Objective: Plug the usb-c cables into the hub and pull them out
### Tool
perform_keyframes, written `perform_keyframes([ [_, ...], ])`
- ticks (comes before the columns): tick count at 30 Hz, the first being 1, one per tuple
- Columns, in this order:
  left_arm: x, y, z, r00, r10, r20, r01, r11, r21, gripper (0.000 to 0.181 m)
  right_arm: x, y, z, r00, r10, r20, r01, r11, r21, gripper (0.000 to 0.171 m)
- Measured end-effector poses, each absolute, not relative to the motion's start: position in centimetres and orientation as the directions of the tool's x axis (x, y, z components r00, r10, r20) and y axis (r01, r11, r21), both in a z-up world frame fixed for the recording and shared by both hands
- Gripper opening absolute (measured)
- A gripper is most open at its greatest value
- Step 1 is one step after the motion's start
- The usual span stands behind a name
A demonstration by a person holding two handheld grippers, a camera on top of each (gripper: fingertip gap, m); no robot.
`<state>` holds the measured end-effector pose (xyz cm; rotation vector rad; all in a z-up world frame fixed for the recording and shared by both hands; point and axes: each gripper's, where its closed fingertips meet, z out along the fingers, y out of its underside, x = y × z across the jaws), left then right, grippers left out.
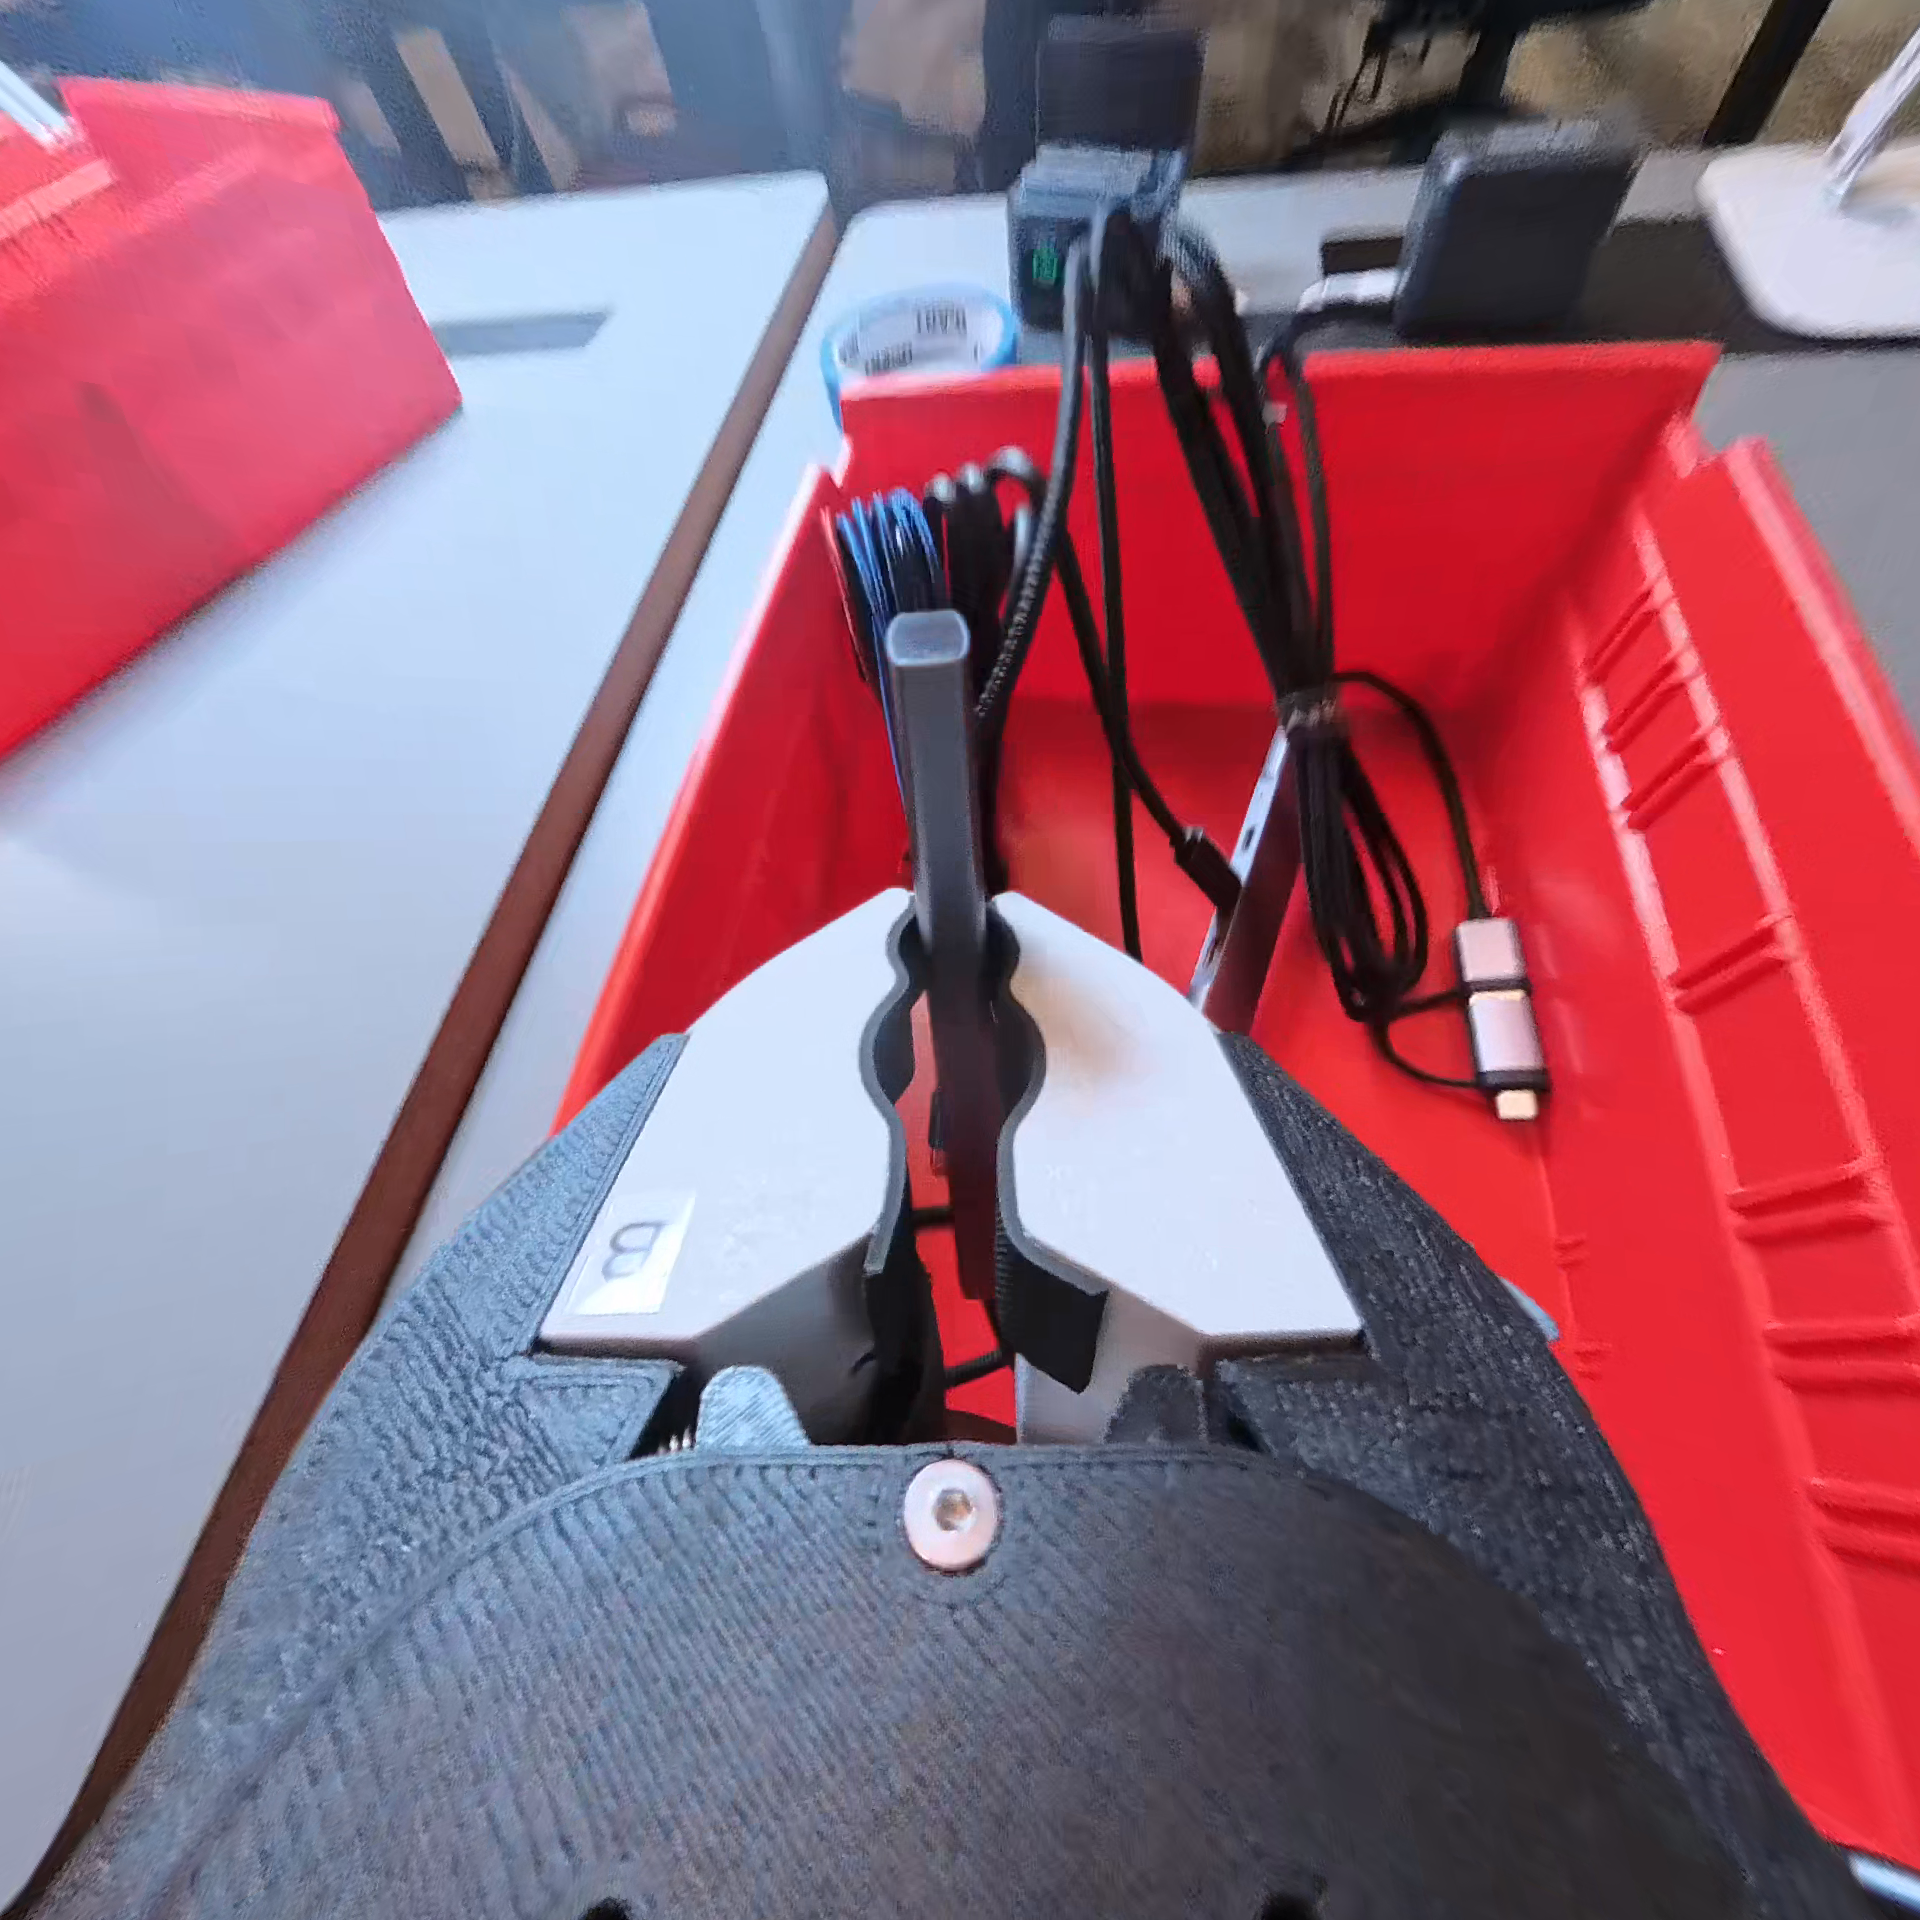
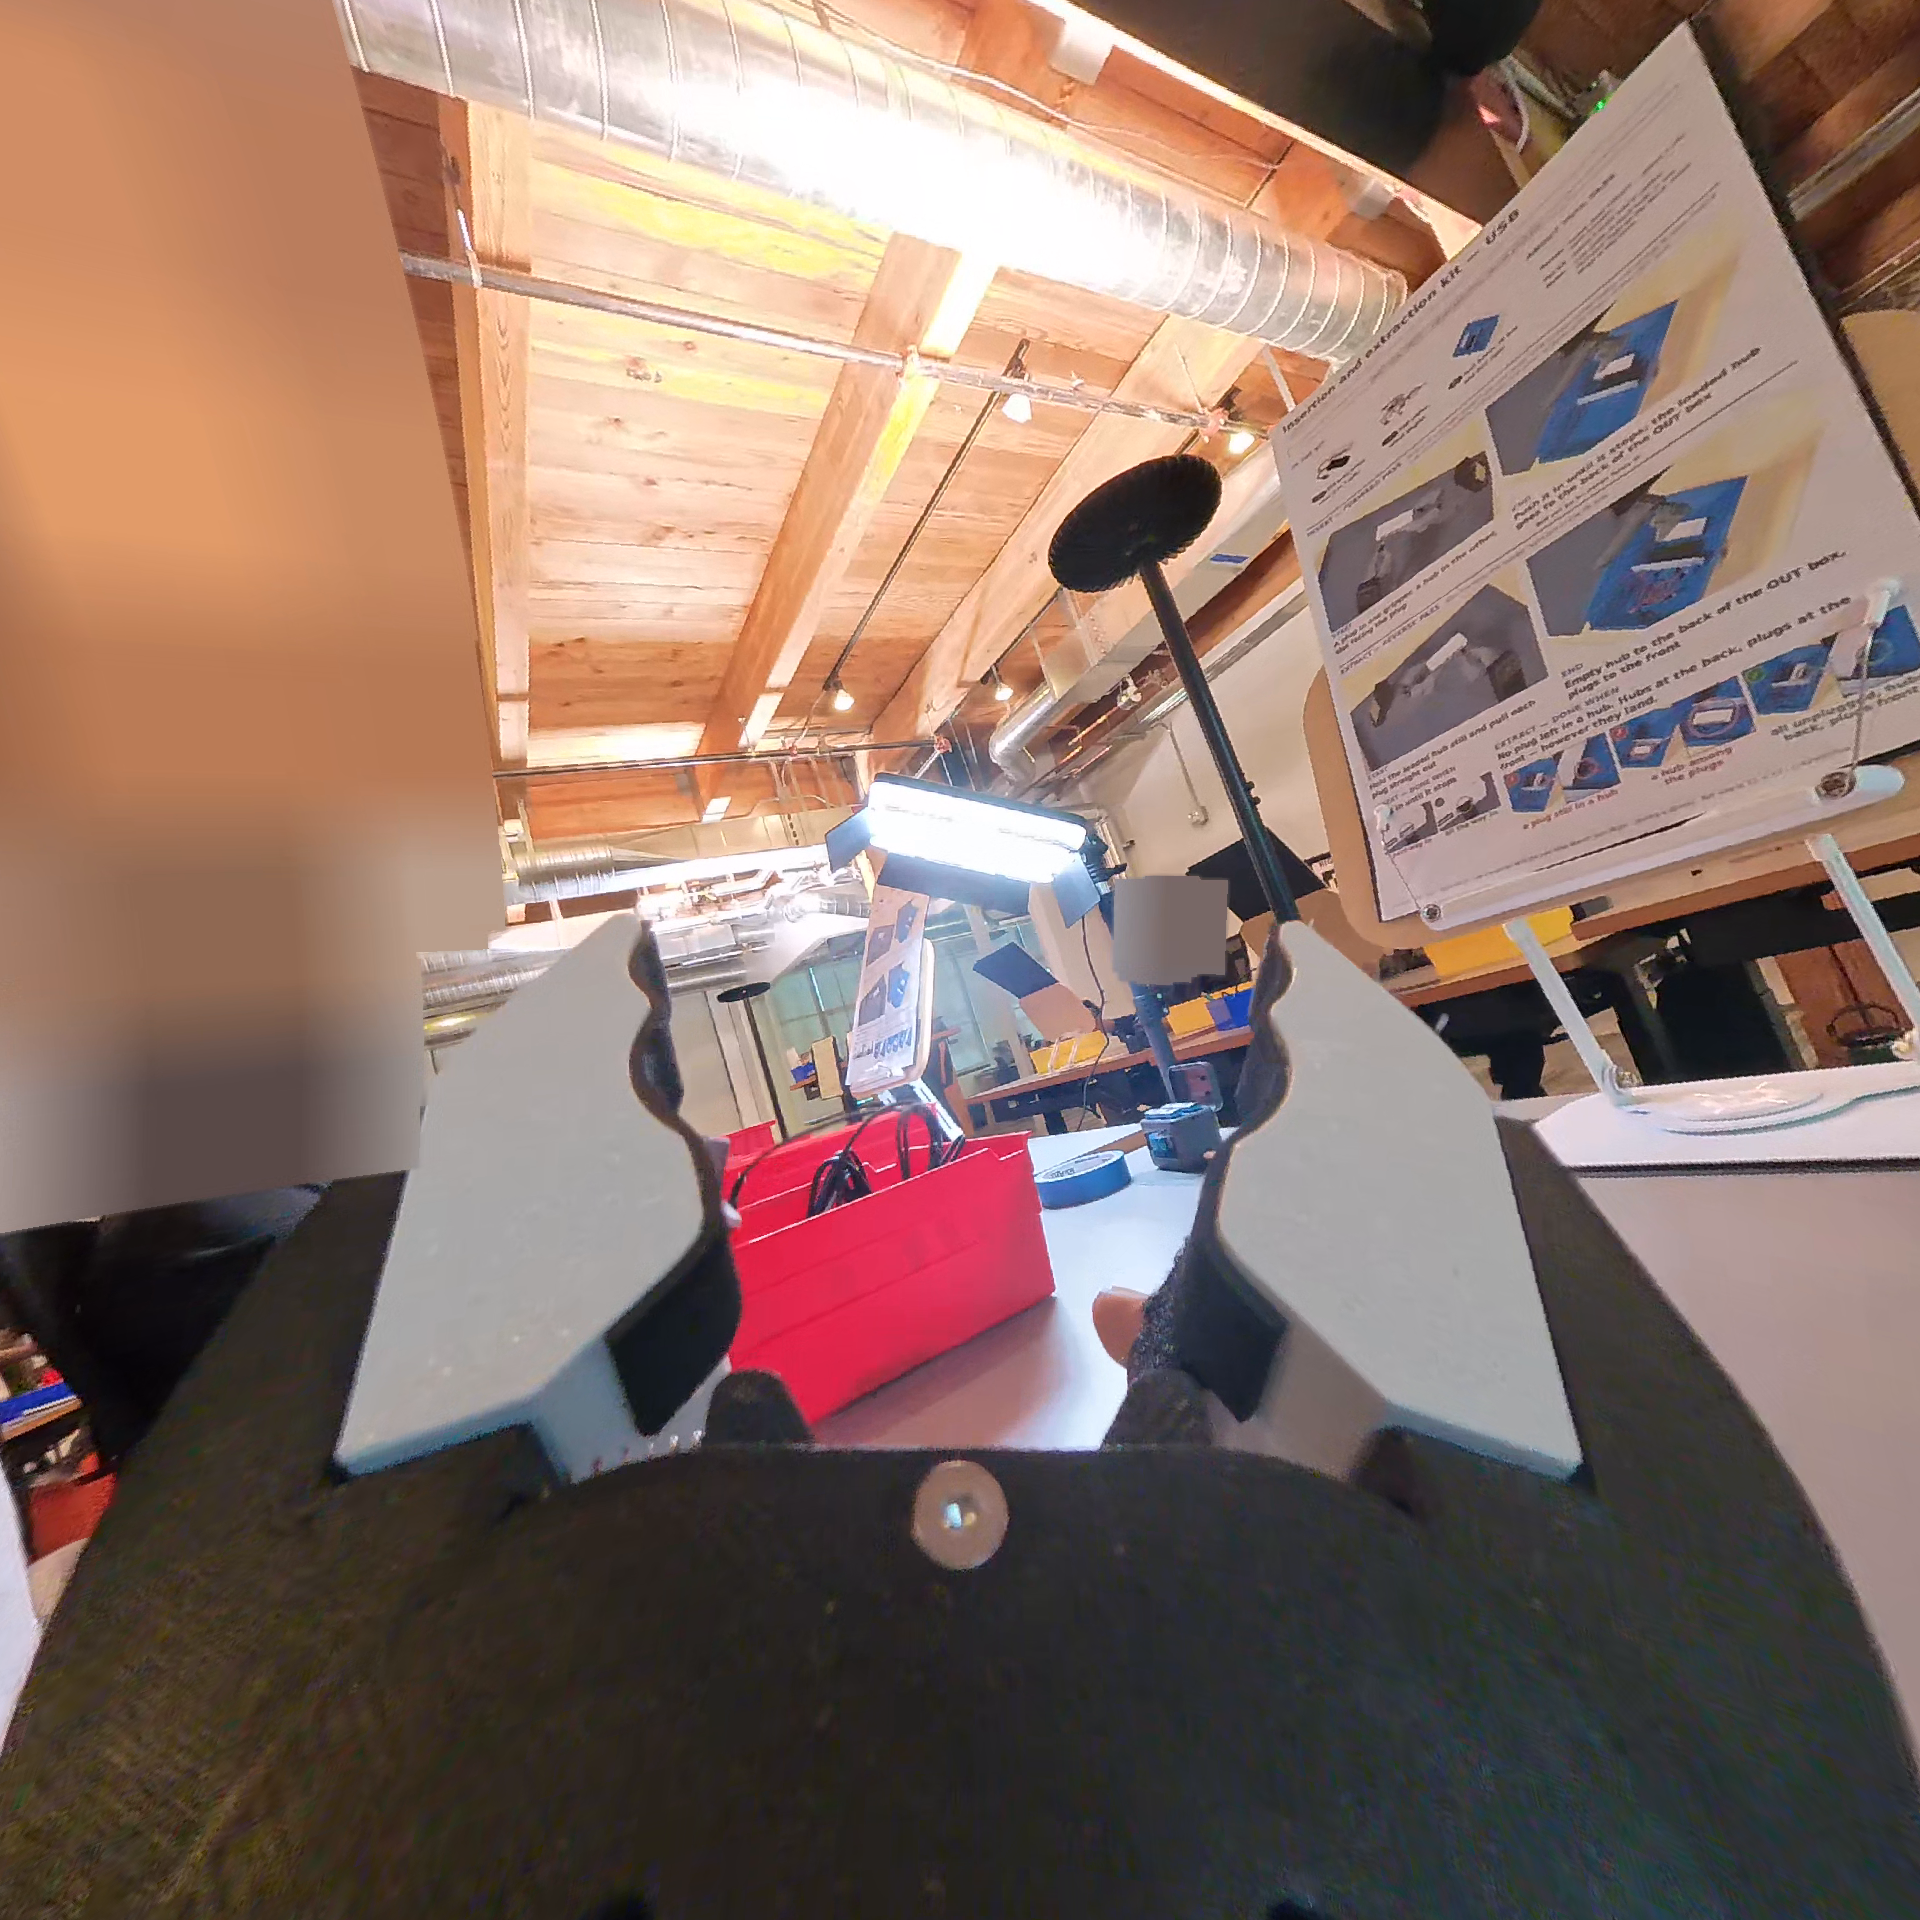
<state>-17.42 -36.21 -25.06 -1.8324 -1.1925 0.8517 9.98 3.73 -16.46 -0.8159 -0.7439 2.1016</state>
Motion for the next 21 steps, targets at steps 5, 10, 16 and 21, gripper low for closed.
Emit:
perform_keyframes([
  [5, -17.5, -35.8, -19.0, 0.364, 0.928, -0.081, 0.238, -0.176, -0.955, 0.01, 9.9, 3.3, -16.6, -0.53, 0.792, -0.301, -0.414, -0.552, -0.724, 0.105],
  [10, -16.8, -34.8, -12.4, 0.422, 0.903, -0.074, 0.026, -0.094, -0.995, 0.01, 9.8, 3.2, -16.7, -0.52, 0.802, -0.293, -0.416, -0.538, -0.733, 0.105],
  [16, -16.5, -33.5, -5.6, 0.453, 0.878, -0.155, -0.137, -0.104, -0.985, 0.01, 9.4, 2.9, -17.0, -0.513, 0.81, -0.282, -0.402, -0.518, -0.755, 0.104],
  [21, -17.4, -32.5, -0.5, 0.458, 0.863, -0.215, -0.211, -0.13, -0.969, 0.01, 9.4, 2.6, -17.0, -0.511, 0.817, -0.267, -0.405, -0.503, -0.764, 0.104],
])
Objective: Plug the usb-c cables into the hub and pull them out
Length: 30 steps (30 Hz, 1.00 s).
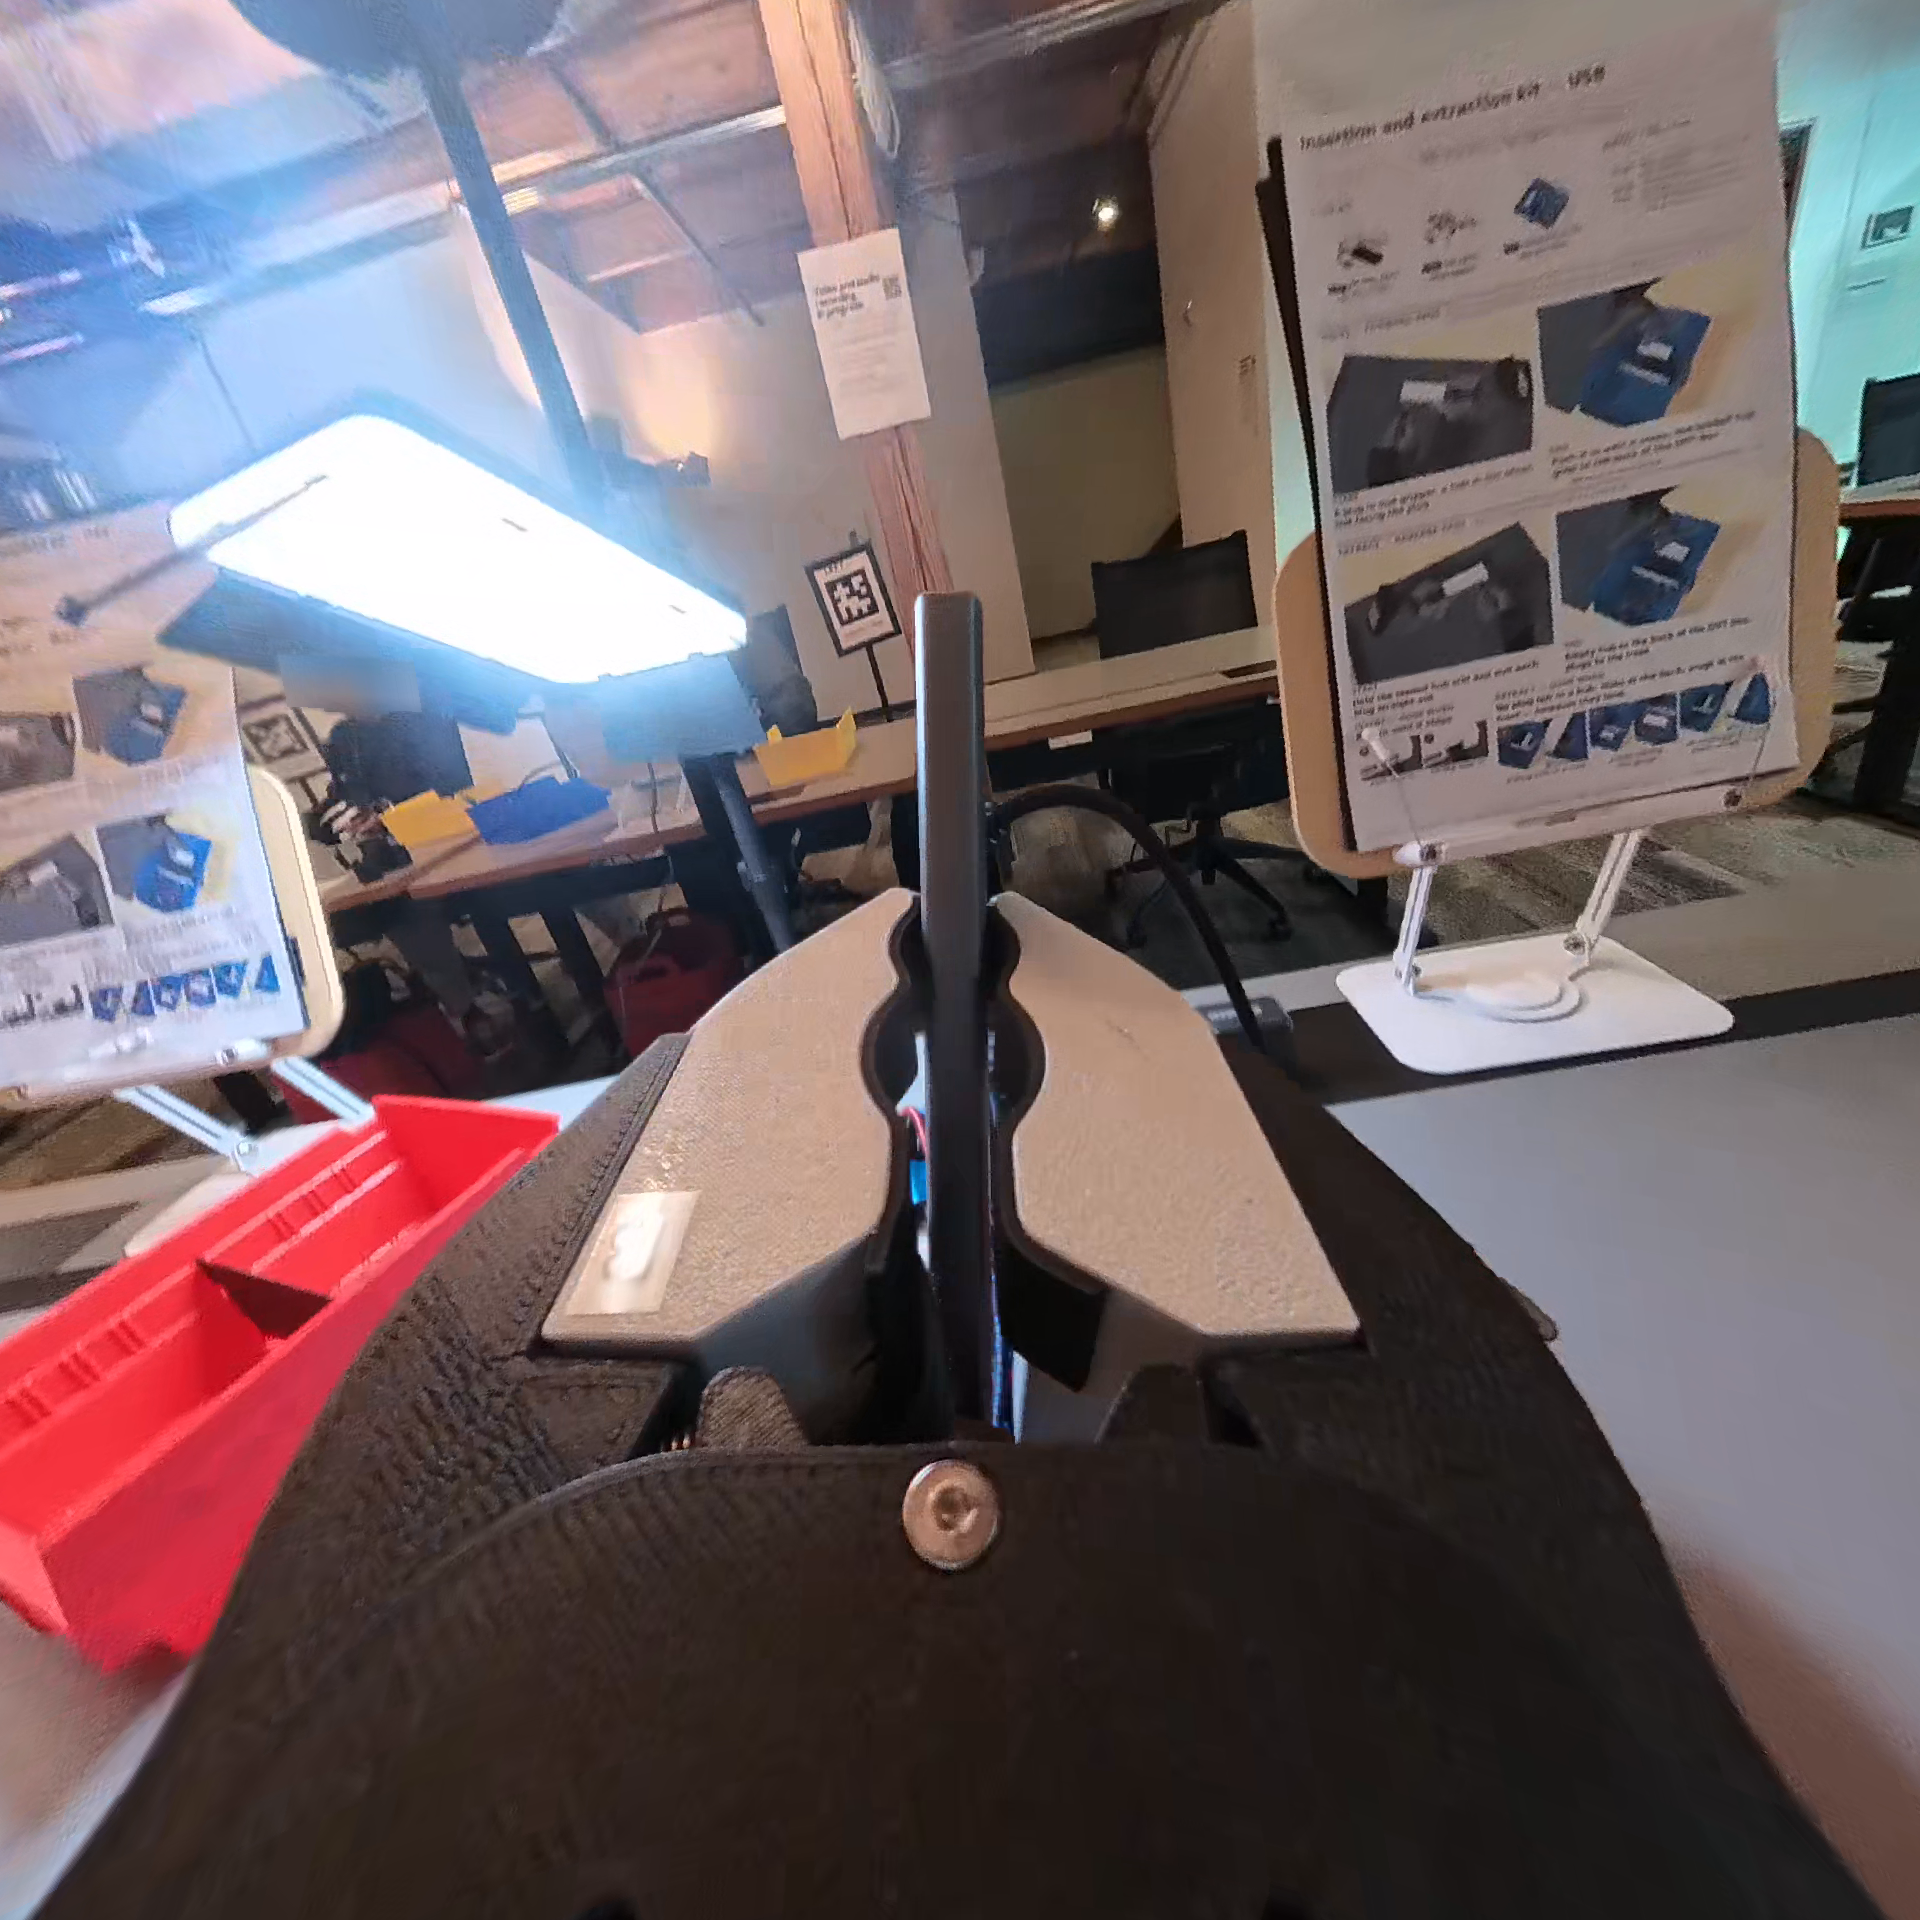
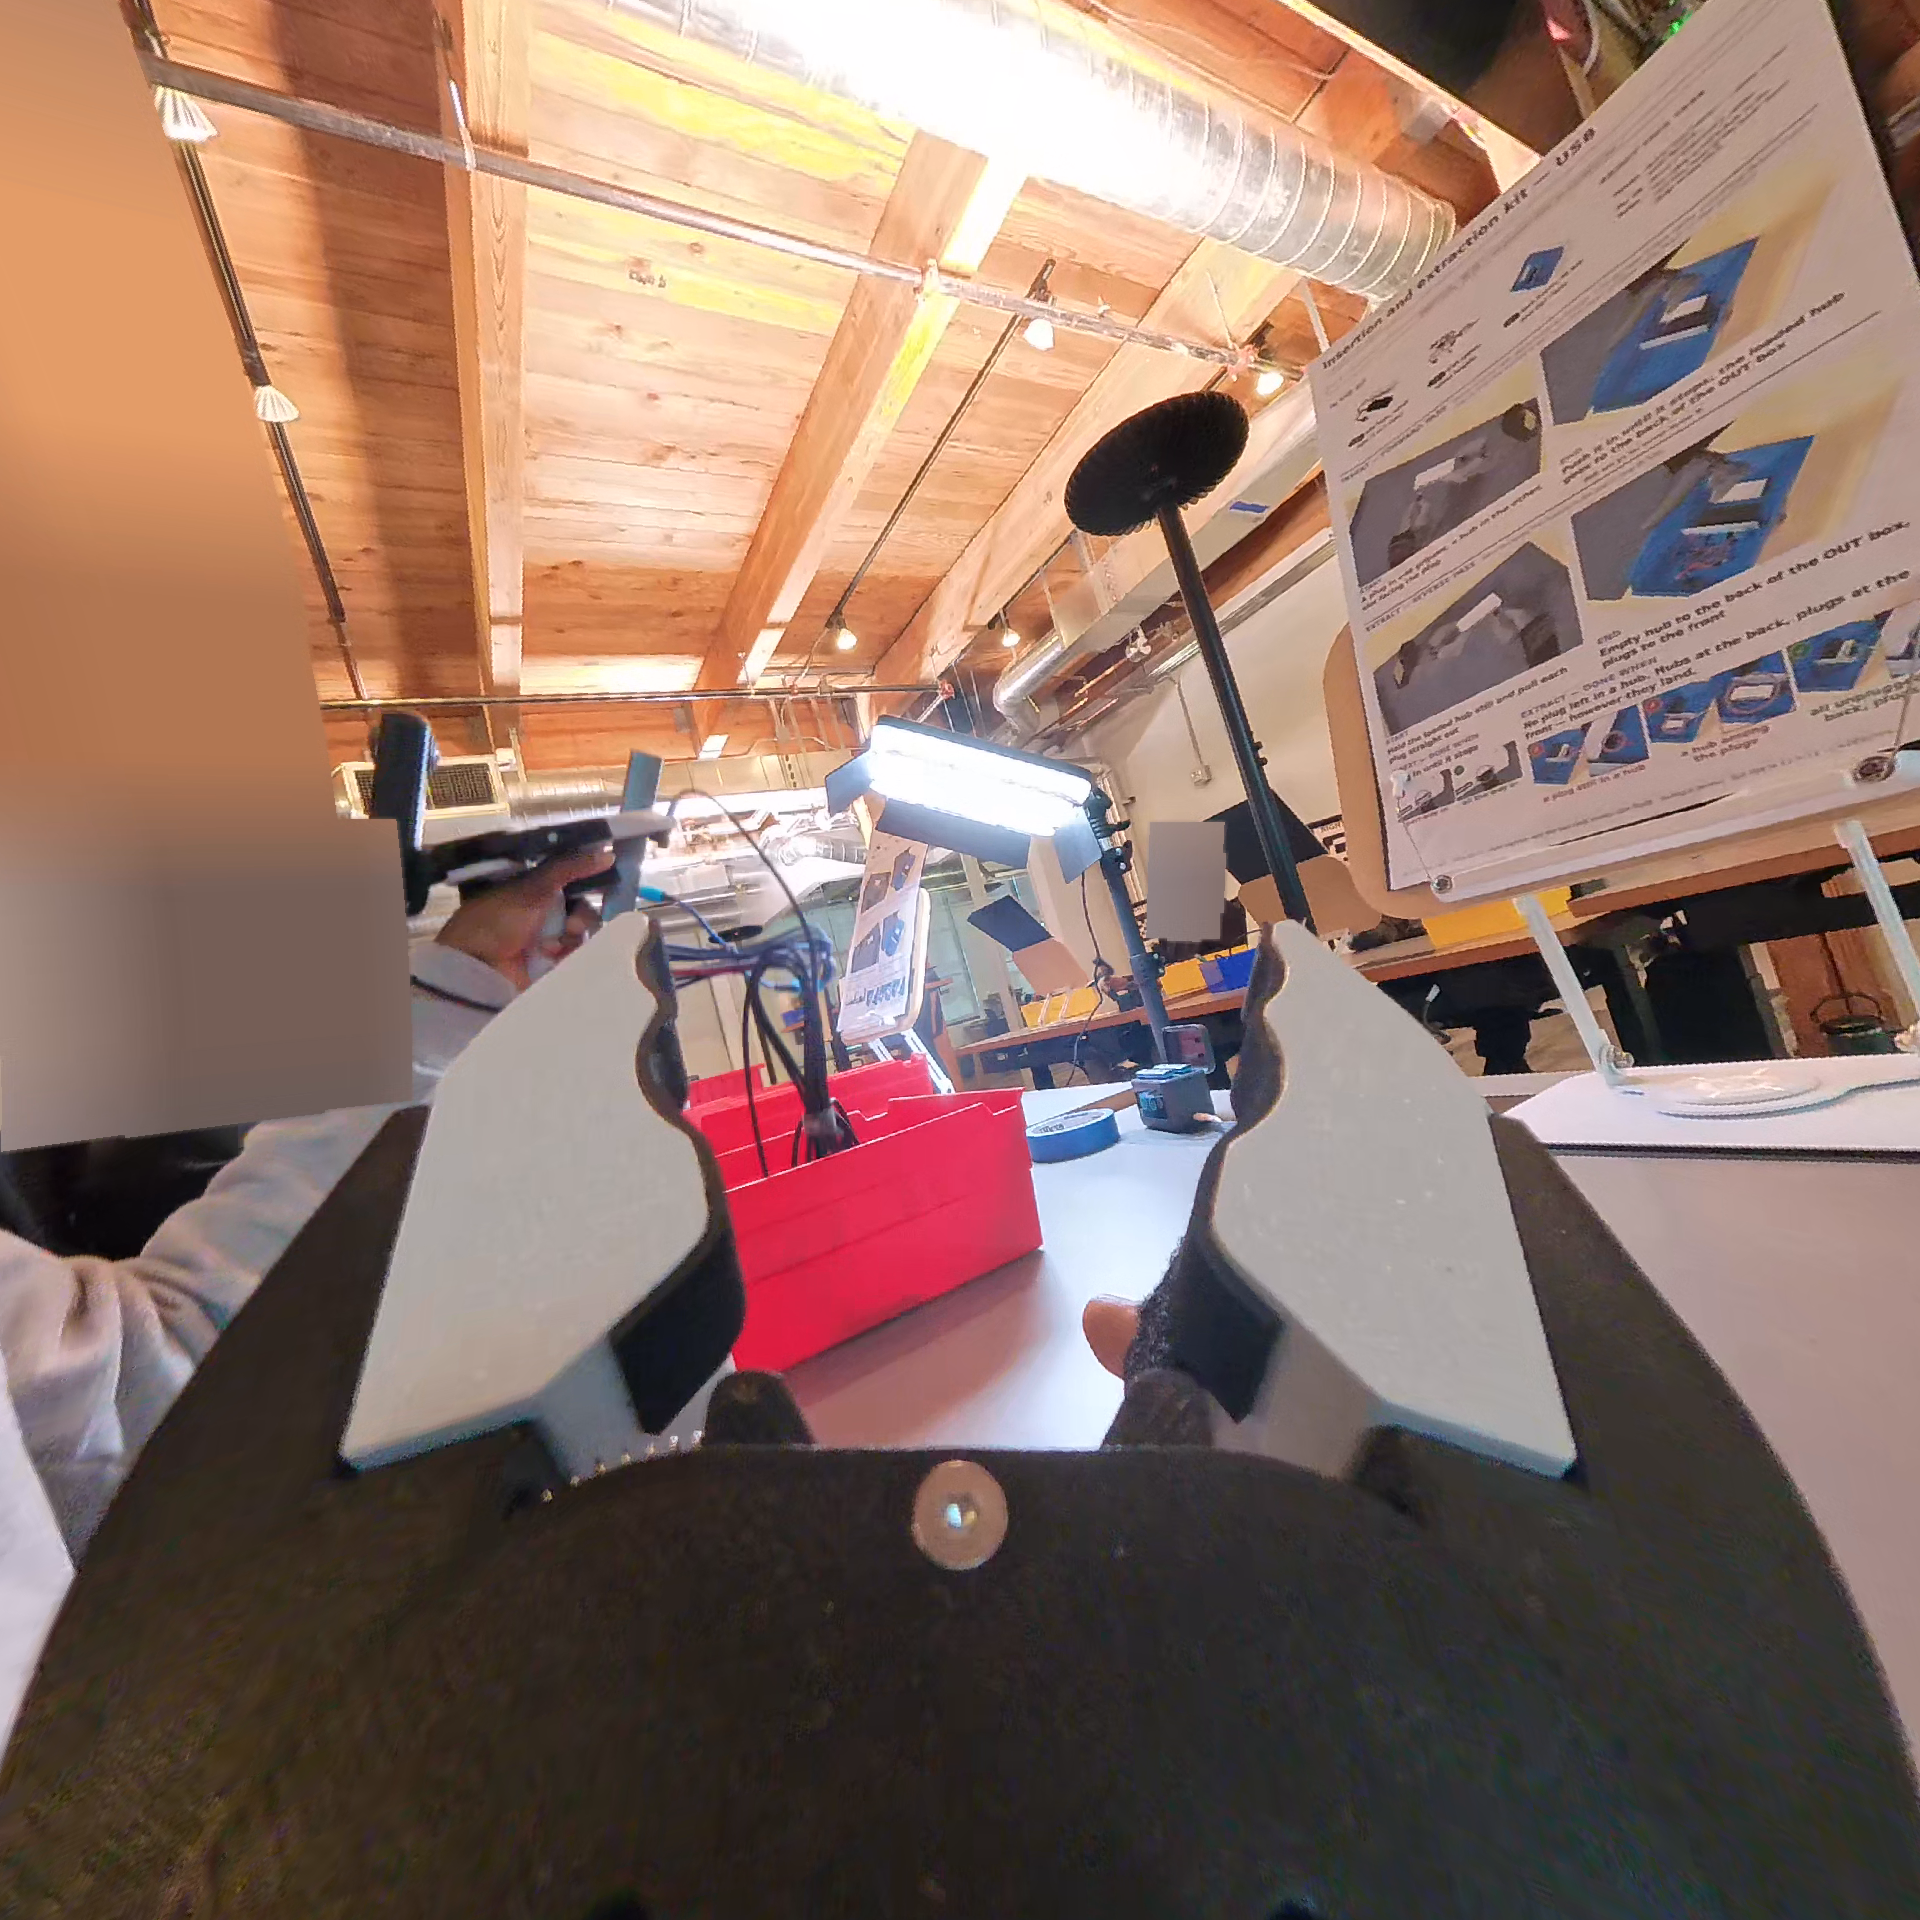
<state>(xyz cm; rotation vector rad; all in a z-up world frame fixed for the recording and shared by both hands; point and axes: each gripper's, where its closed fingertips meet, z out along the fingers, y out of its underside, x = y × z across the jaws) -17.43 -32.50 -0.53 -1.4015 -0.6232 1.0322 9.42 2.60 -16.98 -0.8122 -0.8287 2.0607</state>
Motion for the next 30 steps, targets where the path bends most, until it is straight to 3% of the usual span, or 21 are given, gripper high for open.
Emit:
perform_keyframes([
  [11, -16.0, -27.4, 10.8, 0.479, 0.796, -0.371, -0.38, -0.192, -0.905, 0.01, 9.4, 2.9, -17.1, -0.502, 0.818, -0.28, -0.405, -0.508, -0.76, 0.103],
  [17, -11.5, -21.5, 14.0, 0.657, 0.669, -0.348, -0.441, -0.034, -0.897, 0.01, 9.2, 2.8, -17.2, -0.492, 0.827, -0.272, -0.406, -0.494, -0.769, 0.103],
  [24, -5.7, -14.4, 8.0, 0.923, 0.366, -0.123, -0.214, 0.217, -0.952, 0.01, 8.2, 3.9, -18.7, -0.353, 0.905, -0.239, -0.377, -0.371, -0.848, 0.081],
  [30, -1.8, -8.5, -2.6, 0.99, 0.105, 0.089, 0.064, 0.219, -0.974, 0.01, 8.7, 5.5, -18.9, -0.184, 0.972, -0.144, -0.406, -0.208, -0.89, 0.05],
])
